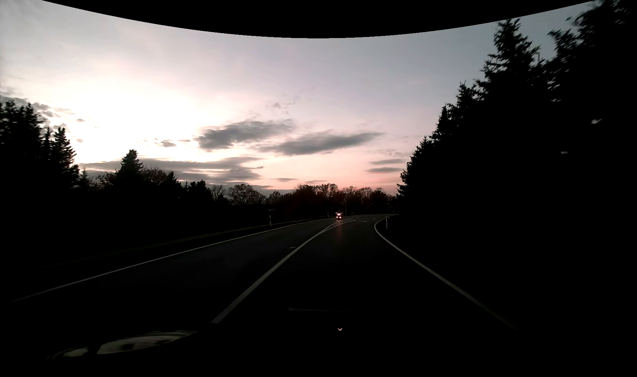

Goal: Follow the waypoints while adhering to traffic rules and regulations

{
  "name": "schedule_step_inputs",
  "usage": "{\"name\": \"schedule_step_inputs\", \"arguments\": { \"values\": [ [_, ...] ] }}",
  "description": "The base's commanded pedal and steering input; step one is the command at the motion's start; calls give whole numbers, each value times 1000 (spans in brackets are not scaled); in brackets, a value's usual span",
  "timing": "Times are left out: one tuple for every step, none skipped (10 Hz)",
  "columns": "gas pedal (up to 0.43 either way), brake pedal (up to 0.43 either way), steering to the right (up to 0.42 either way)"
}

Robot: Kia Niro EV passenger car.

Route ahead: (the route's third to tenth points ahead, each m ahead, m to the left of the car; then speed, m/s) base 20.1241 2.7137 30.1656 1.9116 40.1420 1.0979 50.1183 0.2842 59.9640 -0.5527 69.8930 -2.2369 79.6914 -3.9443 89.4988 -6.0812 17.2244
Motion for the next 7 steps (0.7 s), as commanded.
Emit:
{"name": "schedule_step_inputs", "arguments": {
  "values": [
    [47, 0, 12],
    [47, 0, 14],
    [47, 0, 17],
    [47, 0, 19],
    [47, 0, 20],
    [28, 0, 20],
    [8, 0, 20]
  ]
}}
